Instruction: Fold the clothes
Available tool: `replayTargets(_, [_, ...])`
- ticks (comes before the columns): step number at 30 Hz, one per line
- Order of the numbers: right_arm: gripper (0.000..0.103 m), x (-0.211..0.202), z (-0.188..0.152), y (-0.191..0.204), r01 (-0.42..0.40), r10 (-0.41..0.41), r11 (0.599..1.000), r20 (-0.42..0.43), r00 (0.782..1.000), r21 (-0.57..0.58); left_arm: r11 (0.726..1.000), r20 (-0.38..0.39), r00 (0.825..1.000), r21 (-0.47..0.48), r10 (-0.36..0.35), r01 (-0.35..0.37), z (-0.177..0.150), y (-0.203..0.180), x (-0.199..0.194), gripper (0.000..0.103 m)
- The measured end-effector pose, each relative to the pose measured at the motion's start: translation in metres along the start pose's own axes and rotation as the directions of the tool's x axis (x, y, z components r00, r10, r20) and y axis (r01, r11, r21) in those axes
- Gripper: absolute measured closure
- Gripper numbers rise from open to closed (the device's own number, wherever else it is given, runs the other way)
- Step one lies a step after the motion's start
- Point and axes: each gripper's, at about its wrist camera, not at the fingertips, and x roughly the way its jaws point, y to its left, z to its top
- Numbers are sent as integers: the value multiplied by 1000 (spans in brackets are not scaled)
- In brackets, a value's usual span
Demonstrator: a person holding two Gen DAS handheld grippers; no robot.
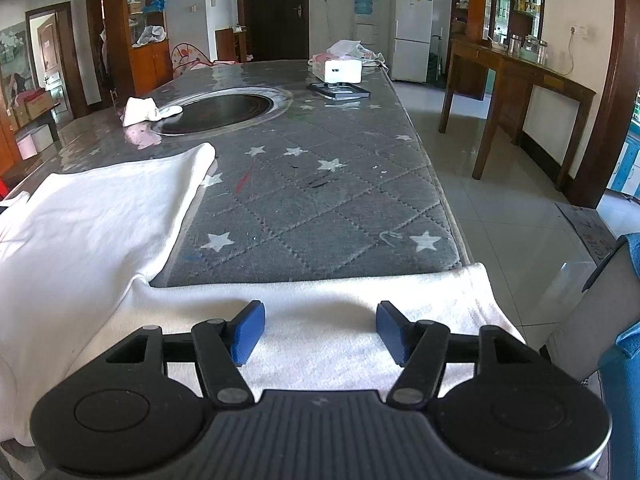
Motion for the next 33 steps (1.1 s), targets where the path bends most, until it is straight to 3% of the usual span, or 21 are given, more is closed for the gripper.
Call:
replayTargets(6, [39, 0, 0, 0, 1, -1, 1000, 3, 1000, 0, 994, 59, 995, -69, 85, -81, -10, 30, -42, 94])
replayTargets(14, [36, 0, -1, 0, 6, -6, 1000, 10, 1000, 4, 971, 93, 973, -135, 212, -199, -38, 76, -108, 94])
replayTargets(20, [35, 0, -2, 1, 10, -10, 1000, 8, 1000, 2, 946, -4, 960, -173, 279, -276, -61, 98, -89, 94])
replayTargets(25, [31, -3, -4, 5, 3, -3, 1000, 1, 1000, -5, 930, -52, 940, -140, 336, -340, -60, 104, -63, 93])
replayTargets(28, [29, -5, -6, 7, -9, 9, 1000, 1, 1000, -16, 927, -97, 937, -143, 336, -347, -55, 107, -59, 87])
replayTargets(33, [29, -5, -3, 9, -8, 8, 1000, -1, 1000, -24, 935, -51, 946, -144, 319, -323, -46, 100, -77, 74])
